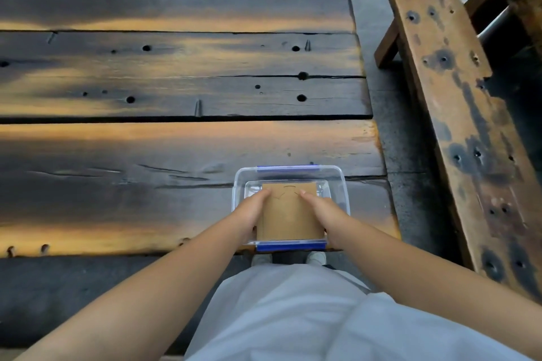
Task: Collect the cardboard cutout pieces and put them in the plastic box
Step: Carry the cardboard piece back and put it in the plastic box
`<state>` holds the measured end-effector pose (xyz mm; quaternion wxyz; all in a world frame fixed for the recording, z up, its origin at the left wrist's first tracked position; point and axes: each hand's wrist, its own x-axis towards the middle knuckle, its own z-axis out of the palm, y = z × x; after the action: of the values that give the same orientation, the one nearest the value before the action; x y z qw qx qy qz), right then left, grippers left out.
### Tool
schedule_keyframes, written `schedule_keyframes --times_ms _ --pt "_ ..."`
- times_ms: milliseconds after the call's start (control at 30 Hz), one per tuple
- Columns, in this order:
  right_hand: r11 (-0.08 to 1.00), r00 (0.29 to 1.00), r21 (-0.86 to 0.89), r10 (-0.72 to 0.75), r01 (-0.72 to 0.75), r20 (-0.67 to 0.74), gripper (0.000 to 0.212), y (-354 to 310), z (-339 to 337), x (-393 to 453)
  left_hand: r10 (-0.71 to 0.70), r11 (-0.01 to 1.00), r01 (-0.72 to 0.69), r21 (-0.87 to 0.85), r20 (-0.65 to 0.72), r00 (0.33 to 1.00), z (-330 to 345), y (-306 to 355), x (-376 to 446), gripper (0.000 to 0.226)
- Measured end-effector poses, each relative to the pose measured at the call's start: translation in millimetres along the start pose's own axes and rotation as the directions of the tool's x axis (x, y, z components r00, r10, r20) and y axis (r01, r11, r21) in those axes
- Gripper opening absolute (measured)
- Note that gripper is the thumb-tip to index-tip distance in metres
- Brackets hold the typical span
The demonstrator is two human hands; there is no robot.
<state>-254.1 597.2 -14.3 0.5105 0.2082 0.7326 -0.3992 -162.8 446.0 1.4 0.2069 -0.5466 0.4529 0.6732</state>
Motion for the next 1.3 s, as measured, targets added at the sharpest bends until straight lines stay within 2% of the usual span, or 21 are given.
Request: schedule_keyframes --times_ms 133,300,533,600,667,700,767,800,833,867,933,1000,1033,1100,1300 --pt "0.997 0.999 0.078 0.005 -0.008 0.043 0.079 -1 1 7 0.008 0.999 -0.008 -0.037 0.009 1.0 -3 -5 4 0.032" --pt "0.999 1.0 0.046 -0.016 0.015 0.026 0.077 -1 1 8 0.017 0.999 -0.014 -0.038 0.073 0.997 -6 -8 4 0.029" --pt "0.993 0.992 0.117 -0.047 0.032 0.12 0.041 -3 -3 -2 0.004 1.0 -0.005 0.003 0.113 0.994 -9 -5 4 0.025" --pt "0.997 0.993 0.07 -0.03 0.022 0.11 0.046 -6 -4 -8 0.014 1.0 -0.012 -0.014 0.118 0.993 -10 -6 4 0.028" --pt "0.991 0.993 -0.063 -0.12 0.121 0.011 0.064 -5 -7 -12 0.02 0.999 -0.017 -0.032 0.103 0.994 -11 -6 6 0.032" --pt "0.963 0.968 -0.14 -0.24 0.229 -0.069 0.069 -2 -9 -14 0.019 0.999 -0.015 -0.043 0.098 0.995 -12 -6 7 0.031" --pt "0.854 0.836 -0.237 -0.509 0.463 -0.204 0.062 6 -19 -18 0.011 0.998 -0.005 -0.066 0.1 0.995 -12 -5 7 0.029" --pt "0.808 0.765 -0.259 -0.586 0.529 -0.265 0.058 10 -25 -20 0.01 0.997 -0.003 -0.073 0.104 0.995 -11 -5 6 0.029" --pt "0.797 0.731 -0.254 -0.604 0.548 -0.318 0.058 13 -33 -20 0.012 0.997 -0.004 -0.079 0.104 0.994 -9 -4 6 0.031" --pt "0.825 0.745 -0.222 -0.565 0.519 -0.355 0.06 14 -39 -19 0.015 0.997 -0.006 -0.082 0.099 0.995 -8 -4 6 0.034" --pt "0.915 0.851 -0.049 -0.392 0.401 -0.349 0.059 17 -49 -15 0.014 0.997 -0.008 -0.074 0.081 0.997 -5 -4 6 0.036" --pt "0.946 0.955 0.198 -0.22 0.258 -0.197 0.057 21 -56 -11 0.009 0.998 -0.004 -0.067 0.073 0.997 -3 -5 7 0.035" --pt "0.938 0.974 0.271 -0.19 0.217 -0.124 0.06 24 -57 -10 0.009 0.998 -0.005 -0.062 0.074 0.997 -2 -5 8 0.034" --pt "0.922 0.982 0.339 -0.179 0.187 -0.054 0.064 29 -57 -6 0.012 0.999 -0.009 -0.05 0.066 0.998 1 -4 8 0.033" --pt "0.924 0.986 0.345 -0.166 0.168 -0.036 0.064 28 -56 -5 0.024 1.0 -0.024 0.008 0.055 0.998 15 -3 4 0.028"
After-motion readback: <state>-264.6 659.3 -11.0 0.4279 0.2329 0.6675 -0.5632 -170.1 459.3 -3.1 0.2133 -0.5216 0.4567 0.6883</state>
